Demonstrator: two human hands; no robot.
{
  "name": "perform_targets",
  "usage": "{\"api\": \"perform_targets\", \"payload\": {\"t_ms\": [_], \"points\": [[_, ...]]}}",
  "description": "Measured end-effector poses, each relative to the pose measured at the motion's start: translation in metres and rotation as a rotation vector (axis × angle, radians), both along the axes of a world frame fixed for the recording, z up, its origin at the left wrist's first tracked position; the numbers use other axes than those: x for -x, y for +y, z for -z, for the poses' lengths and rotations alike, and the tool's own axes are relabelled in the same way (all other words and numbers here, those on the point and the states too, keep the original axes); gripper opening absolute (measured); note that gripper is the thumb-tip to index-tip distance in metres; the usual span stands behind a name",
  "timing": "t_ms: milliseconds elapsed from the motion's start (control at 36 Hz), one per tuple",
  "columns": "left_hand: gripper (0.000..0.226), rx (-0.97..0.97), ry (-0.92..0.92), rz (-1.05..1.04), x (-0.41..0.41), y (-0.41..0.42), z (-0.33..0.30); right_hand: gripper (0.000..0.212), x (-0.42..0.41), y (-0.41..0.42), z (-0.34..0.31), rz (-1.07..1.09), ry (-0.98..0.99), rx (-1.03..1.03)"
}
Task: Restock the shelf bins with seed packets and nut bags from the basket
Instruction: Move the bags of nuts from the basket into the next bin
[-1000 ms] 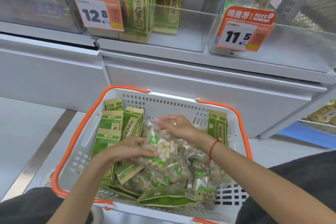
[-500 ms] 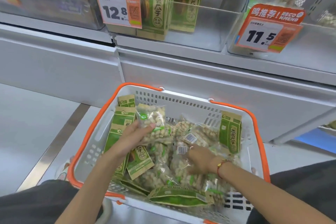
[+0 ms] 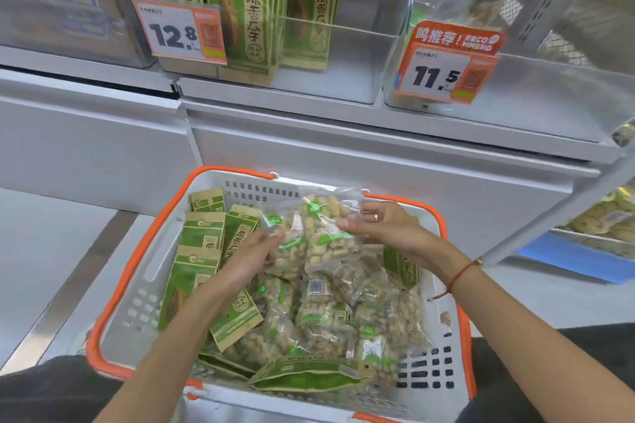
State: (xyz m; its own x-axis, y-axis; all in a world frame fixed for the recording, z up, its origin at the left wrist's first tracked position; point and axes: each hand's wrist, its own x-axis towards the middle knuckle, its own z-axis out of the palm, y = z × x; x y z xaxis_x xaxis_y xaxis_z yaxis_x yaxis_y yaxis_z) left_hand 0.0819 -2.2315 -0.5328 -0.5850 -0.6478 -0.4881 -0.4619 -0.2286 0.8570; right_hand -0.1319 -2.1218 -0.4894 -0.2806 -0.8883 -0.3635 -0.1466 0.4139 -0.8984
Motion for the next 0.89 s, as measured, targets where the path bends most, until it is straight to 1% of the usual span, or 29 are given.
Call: {"api": "perform_targets", "payload": {"t_ms": [28,56,83,111,139,167,194,222,250,278,306,333,361,417,472,500,528,583,611,639,694,722,806,833,889], "points": [[0.027,-0.032,0.046,0.014,0.006,0.005,-0.003,0.019,-0.003,0.000,-0.002,-0.006,-0.004,0.019],[0.020,-0.058,0.097,0.026,0.011,0.009,-0.009,0.020,-0.004,0.000,-0.002,-0.013,0.000,0.035],[0.017,-0.068,0.134,0.034,0.017,0.012,-0.014,0.023,-0.006,-0.001,-0.003,-0.007,0.010,0.046],[0.020,-0.068,0.171,0.034,0.023,0.016,-0.021,0.023,-0.008,0.000,-0.005,0.004,0.022,0.048],[0.025,-0.069,0.191,0.036,0.026,0.018,-0.026,0.028,-0.010,0.000,-0.007,0.018,0.034,0.058],[0.036,-0.056,0.209,0.040,0.029,0.020,-0.033,0.037,-0.009,0.000,-0.007,0.033,0.045,0.067],[0.052,-0.047,0.225,0.048,0.031,0.021,-0.034,0.042,-0.008,0.000,-0.007,0.047,0.045,0.086],[0.064,-0.020,0.217,0.065,0.031,0.022,-0.035,0.036,-0.008,0.001,-0.009,0.060,0.042,0.117],[0.063,0.018,0.206,0.083,0.031,0.024,-0.037,0.027,-0.009,0.002,-0.012,0.069,0.048,0.143],[0.054,0.064,0.204,0.099,0.030,0.026,-0.039,0.021,-0.010,0.003,-0.014,0.077,0.066,0.165],[0.045,0.092,0.205,0.097,0.029,0.027,-0.039,0.020,-0.011,0.003,-0.016,0.090,0.106,0.185],[0.041,0.120,0.207,0.086,0.029,0.028,-0.041,0.024,-0.011,0.003,-0.018,0.098,0.175,0.202],[0.042,0.140,0.224,0.081,0.028,0.028,-0.041,0.029,-0.010,0.003,-0.019,0.112,0.248,0.210],[0.057,0.176,0.264,0.069,0.029,0.028,-0.048,0.045,-0.006,0.002,-0.025,0.139,0.314,0.173],[0.060,0.213,0.309,0.083,0.032,0.025,-0.056,0.066,0.003,0.003,-0.036,0.097,0.249,0.103],[0.058,0.247,0.328,0.098,0.034,0.024,-0.062,0.072,0.007,0.003,-0.045,0.041,0.207,0.079],[0.057,0.291,0.335,0.115,0.038,0.024,-0.069,0.070,0.010,0.004,-0.057,-0.023,0.175,0.067],[0.059,0.389,0.349,0.148,0.046,0.020,-0.082,0.046,0.013,0.007,-0.083,-0.145,0.151,0.100],[0.063,0.437,0.355,0.151,0.051,0.018,-0.088,0.039,0.015,0.007,-0.093,-0.166,0.159,0.132],[0.070,0.477,0.358,0.148,0.056,0.013,-0.093,0.040,0.019,0.007,-0.102,-0.163,0.172,0.171],[0.085,0.541,0.351,0.160,0.067,0.006,-0.109,0.050,0.028,0.004,-0.118,-0.113,0.197,0.239],[0.085,0.579,0.360,0.177,0.074,0.003,-0.117,0.054,0.034,0.005,-0.127,-0.091,0.226,0.266],[0.062,0.709,0.429,0.203,0.099,-0.004,-0.144,0.056,0.052,0.012,-0.154,-0.011,0.355,0.324],[0.059,0.736,0.452,0.187,0.108,-0.005,-0.153,0.057,0.058,0.016,-0.162,0.019,0.390,0.354],[0.061,0.771,0.510,0.145,0.124,-0.007,-0.170,0.060,0.068,0.028,-0.177,0.072,0.466,0.428]]}}
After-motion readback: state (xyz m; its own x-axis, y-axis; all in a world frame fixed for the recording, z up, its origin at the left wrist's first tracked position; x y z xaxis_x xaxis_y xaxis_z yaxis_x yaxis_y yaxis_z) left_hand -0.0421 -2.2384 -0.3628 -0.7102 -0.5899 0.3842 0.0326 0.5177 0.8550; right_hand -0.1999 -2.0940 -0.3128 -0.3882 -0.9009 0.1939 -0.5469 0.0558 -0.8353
